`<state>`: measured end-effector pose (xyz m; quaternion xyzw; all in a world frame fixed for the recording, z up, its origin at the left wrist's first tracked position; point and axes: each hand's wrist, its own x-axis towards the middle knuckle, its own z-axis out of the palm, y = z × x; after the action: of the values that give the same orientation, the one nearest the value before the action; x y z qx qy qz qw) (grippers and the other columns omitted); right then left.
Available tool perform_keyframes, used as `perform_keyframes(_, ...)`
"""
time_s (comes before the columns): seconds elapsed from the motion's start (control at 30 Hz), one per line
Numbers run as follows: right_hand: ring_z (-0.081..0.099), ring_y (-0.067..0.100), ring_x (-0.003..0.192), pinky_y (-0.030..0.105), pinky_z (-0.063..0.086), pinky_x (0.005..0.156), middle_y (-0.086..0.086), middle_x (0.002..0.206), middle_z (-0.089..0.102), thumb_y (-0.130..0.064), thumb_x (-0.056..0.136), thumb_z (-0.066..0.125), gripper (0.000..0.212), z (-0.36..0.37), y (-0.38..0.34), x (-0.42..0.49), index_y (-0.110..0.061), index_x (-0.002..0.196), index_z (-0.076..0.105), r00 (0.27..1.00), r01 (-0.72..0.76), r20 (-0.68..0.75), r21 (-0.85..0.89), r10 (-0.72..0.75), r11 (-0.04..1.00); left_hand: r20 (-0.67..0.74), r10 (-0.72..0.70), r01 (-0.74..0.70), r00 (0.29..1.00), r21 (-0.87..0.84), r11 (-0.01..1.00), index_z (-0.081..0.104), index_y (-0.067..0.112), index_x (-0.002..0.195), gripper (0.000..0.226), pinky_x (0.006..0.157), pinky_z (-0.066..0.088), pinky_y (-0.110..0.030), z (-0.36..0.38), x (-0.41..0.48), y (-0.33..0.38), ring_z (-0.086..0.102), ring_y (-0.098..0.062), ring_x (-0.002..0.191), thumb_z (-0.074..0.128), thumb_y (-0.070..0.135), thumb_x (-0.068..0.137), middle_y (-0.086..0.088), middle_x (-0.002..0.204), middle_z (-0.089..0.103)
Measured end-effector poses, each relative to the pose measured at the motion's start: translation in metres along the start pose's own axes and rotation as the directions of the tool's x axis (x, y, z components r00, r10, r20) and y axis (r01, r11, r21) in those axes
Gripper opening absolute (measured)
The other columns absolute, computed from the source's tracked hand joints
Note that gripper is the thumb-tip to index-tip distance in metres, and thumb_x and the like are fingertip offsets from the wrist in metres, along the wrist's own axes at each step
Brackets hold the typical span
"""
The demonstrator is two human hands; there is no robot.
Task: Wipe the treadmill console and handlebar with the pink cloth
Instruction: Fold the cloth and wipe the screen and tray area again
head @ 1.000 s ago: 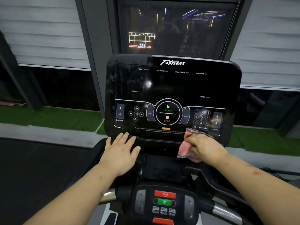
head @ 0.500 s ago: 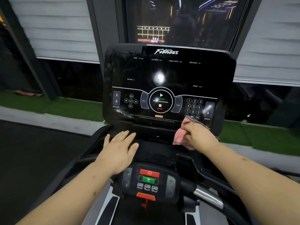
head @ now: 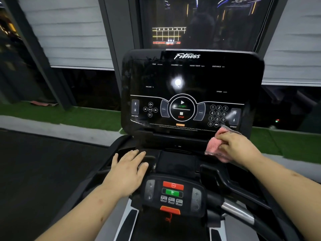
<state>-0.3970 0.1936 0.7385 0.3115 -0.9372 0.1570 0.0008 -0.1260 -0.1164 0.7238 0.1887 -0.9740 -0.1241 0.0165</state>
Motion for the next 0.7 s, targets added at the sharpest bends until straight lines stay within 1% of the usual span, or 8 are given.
perform_keyframes(0.13, 0.062, 0.027, 0.118, 0.030, 0.039, 0.101, 0.004, 0.125, 0.071, -0.015, 0.088, 0.071, 0.033, -0.002, -0.008, -0.003, -0.017, 0.120, 0.074, 0.999, 0.002, -0.043, -0.060, -0.004, 0.998, 0.013, 0.010, -0.010, 1.000, 0.001, 1.000, 0.024, 0.038, 0.163, 0.056, 0.128, -0.003, -0.049, -0.005, 0.000, -0.021, 0.010, -0.006, 0.157, 0.023, 0.054, 0.109, 0.011, 0.169, 0.023)
perform_keyframes(0.27, 0.070, 0.034, 0.096, 0.029, 0.039, 0.082, 0.012, 0.105, 0.077, -0.012, 0.084, 0.075, 0.015, -0.014, -0.015, -0.012, -0.011, 0.099, 0.080, 0.990, -0.071, -0.128, -0.096, 0.059, 0.993, 0.003, 0.046, -0.046, 0.999, -0.002, 0.999, 0.026, 0.036, 0.162, 0.056, 0.129, -0.002, -0.048, -0.011, 0.005, -0.038, 0.014, -0.007, 0.156, 0.023, 0.053, 0.109, 0.011, 0.168, 0.026)
perform_keyframes(0.33, 0.068, 0.032, 0.098, 0.032, 0.041, 0.082, 0.012, 0.110, 0.075, -0.011, 0.087, 0.073, 0.016, -0.022, -0.016, -0.019, -0.012, 0.101, 0.080, 0.978, -0.164, -0.139, -0.074, 0.152, 0.984, -0.004, 0.067, -0.067, 0.998, 0.000, 0.998, 0.028, 0.035, 0.161, 0.056, 0.129, 0.000, -0.049, -0.011, 0.009, -0.046, 0.016, -0.008, 0.155, 0.024, 0.053, 0.109, 0.010, 0.167, 0.028)
perform_keyframes(0.4, 0.064, 0.025, 0.093, 0.029, 0.043, 0.082, 0.008, 0.114, 0.074, -0.005, 0.088, 0.068, 0.021, -0.023, -0.026, -0.023, -0.014, 0.103, 0.080, 0.961, -0.204, -0.189, 0.008, 0.201, 0.979, -0.003, 0.085, -0.085, 0.996, -0.001, 0.996, 0.030, 0.035, 0.161, 0.055, 0.129, 0.002, -0.050, -0.009, 0.013, -0.049, 0.019, -0.009, 0.155, 0.024, 0.052, 0.109, 0.010, 0.166, 0.031)
perform_keyframes(0.5, 0.067, 0.027, 0.099, 0.029, 0.047, 0.091, 0.006, 0.114, 0.075, -0.005, 0.090, 0.063, 0.031, -0.011, -0.076, -0.019, -0.022, 0.110, 0.080, 0.957, -0.152, -0.237, 0.082, 0.167, 0.985, 0.012, 0.104, -0.104, 0.994, -0.026, 0.994, 0.030, 0.035, 0.161, 0.055, 0.129, 0.003, -0.050, -0.003, 0.020, -0.050, 0.018, -0.008, 0.155, 0.024, 0.052, 0.109, 0.010, 0.166, 0.031)
perform_keyframes(0.57, 0.064, 0.017, 0.096, 0.023, 0.043, 0.089, -0.001, 0.107, 0.074, -0.006, 0.090, 0.062, 0.032, 0.004, -0.116, -0.011, -0.025, 0.109, 0.080, 0.981, -0.038, -0.184, 0.129, 0.062, 0.991, 0.031, 0.121, -0.120, 0.992, -0.033, 0.992, 0.030, 0.035, 0.161, 0.055, 0.129, 0.003, -0.049, 0.001, 0.022, -0.051, 0.018, -0.008, 0.155, 0.025, 0.052, 0.109, 0.010, 0.166, 0.031)
perform_keyframes(0.63, 0.064, 0.005, 0.088, 0.021, 0.047, 0.089, -0.015, 0.098, 0.072, -0.008, 0.092, 0.058, 0.035, 0.025, -0.151, -0.002, -0.032, 0.107, 0.079, 0.998, 0.048, -0.045, 0.193, -0.040, 0.980, 0.044, 0.125, -0.123, 0.991, -0.039, 0.992, 0.031, 0.035, 0.160, 0.054, 0.129, 0.003, -0.050, 0.003, 0.024, -0.053, 0.019, -0.008, 0.155, 0.025, 0.052, 0.109, 0.011, 0.165, 0.031)
perform_keyframes(0.7, 0.069, 0.005, 0.089, 0.025, 0.053, 0.089, -0.015, 0.098, 0.074, -0.011, 0.094, 0.055, 0.036, 0.051, -0.175, 0.011, -0.034, 0.111, 0.077, 0.986, 0.091, 0.117, 0.207, -0.116, 0.974, 0.060, 0.113, -0.110, 0.992, -0.055, 0.992, 0.033, 0.034, 0.159, 0.053, 0.129, 0.003, -0.049, 0.003, 0.024, -0.055, 0.021, -0.008, 0.154, 0.025, 0.051, 0.110, 0.011, 0.164, 0.034)
